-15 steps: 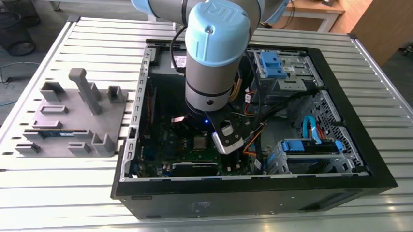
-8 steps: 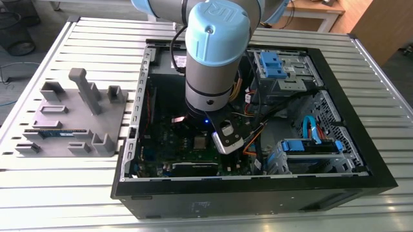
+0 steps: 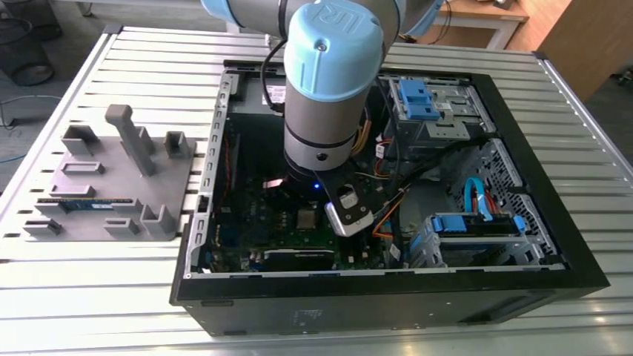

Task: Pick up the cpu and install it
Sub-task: 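Place the cpu into insertion slot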

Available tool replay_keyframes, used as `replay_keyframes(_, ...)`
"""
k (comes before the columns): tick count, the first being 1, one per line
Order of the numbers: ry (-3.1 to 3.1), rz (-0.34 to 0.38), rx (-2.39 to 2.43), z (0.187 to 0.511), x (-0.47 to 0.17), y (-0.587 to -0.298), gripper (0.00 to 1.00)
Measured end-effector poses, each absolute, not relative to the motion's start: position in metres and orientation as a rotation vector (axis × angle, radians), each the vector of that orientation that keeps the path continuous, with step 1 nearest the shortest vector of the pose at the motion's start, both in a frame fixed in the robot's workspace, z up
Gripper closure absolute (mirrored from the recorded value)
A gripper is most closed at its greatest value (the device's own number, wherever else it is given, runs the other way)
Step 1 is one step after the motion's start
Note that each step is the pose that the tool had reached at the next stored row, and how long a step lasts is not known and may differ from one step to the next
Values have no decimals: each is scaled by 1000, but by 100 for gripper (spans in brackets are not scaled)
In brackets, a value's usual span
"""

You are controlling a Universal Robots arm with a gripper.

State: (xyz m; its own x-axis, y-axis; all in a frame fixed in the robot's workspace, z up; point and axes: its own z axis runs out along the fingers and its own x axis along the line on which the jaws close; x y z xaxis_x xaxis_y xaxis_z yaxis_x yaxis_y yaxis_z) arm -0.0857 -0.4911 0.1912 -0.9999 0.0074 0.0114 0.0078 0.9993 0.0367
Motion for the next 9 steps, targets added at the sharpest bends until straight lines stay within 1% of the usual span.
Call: replay_keyframes(9,-3129,-57,-12,193,-86,-491,60)
